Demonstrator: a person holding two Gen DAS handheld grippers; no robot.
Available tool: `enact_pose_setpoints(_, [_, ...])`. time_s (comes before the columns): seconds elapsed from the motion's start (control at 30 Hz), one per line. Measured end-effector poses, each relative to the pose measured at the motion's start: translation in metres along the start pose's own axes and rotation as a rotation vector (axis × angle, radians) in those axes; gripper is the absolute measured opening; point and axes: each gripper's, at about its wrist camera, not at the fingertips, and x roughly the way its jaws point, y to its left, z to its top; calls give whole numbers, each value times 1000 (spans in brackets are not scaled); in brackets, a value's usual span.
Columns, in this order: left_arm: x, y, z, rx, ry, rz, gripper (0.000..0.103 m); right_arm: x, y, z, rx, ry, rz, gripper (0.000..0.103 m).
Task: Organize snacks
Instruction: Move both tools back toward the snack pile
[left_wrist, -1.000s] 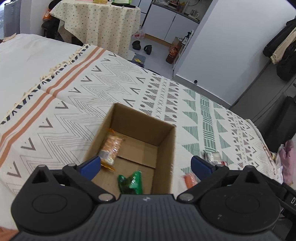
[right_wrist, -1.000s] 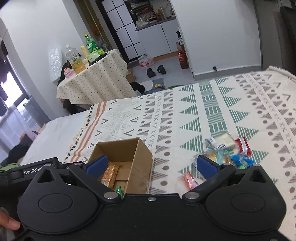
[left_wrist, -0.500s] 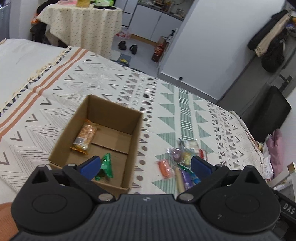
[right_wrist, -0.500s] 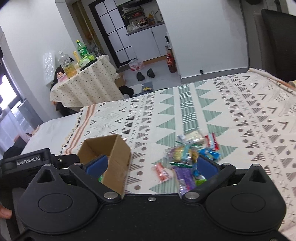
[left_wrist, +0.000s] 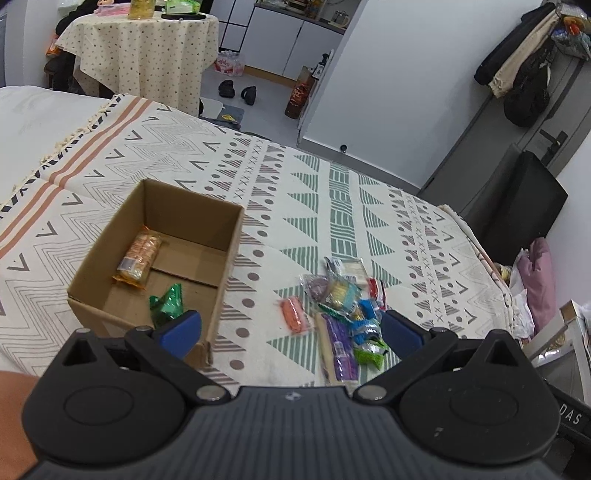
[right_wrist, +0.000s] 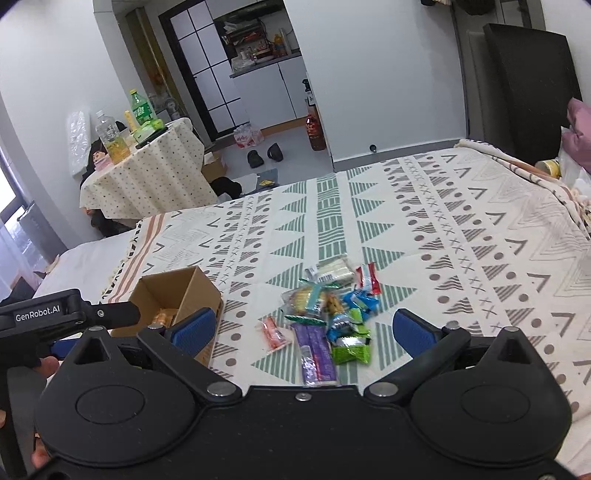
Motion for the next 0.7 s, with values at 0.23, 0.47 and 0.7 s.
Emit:
enact_pose_setpoints(0.23, [0,-17,-8,26,37,-16,103,-9,-17,-1,22,3,5,103])
enact_pose_setpoints(0.47, [6,-28,-15,50,53,-23,103,-11,-32,-1,30,3,7,103])
enact_pose_setpoints(0.7, [18,-37,-20,69,61,-21,103,-6,-47,-3,35,-2,-17,103])
